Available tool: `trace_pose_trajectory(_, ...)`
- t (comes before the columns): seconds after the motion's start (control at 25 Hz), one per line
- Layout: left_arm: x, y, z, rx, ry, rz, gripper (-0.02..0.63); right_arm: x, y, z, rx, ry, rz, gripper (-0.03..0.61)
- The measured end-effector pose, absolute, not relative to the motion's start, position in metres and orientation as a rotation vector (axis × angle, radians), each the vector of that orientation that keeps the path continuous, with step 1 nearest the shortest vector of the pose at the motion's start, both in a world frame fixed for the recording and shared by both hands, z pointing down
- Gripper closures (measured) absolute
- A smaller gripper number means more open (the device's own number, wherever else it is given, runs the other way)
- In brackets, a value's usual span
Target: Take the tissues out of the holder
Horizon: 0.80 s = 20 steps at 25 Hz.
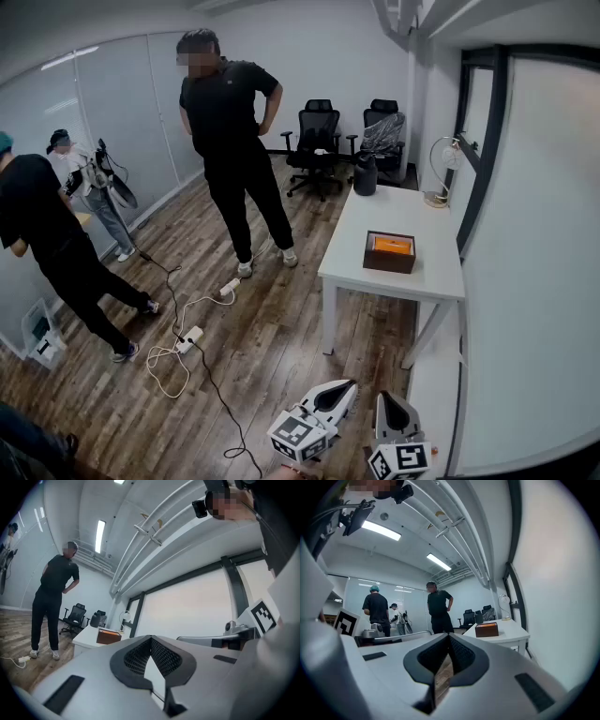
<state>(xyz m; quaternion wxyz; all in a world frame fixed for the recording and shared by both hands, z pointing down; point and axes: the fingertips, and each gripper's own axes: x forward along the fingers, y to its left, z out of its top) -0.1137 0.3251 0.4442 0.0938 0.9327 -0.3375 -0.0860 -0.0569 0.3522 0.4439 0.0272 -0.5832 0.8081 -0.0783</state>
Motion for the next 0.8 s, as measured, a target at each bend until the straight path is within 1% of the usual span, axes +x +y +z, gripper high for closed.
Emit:
trace_pose_trajectory(0.48,-0.108,0.349,0.453,2.743,-0.991,-0.252,0.607,-0.054,0.376,0.455,-1.788,2.543,-0.222,0.572)
trace_pose_trajectory(0.8,-0.093,0.337,0.463,2.738,-0.986,-0.230,0.607,-0.029,0.368,0.463,-1.821,2.510,-0.237,0.572)
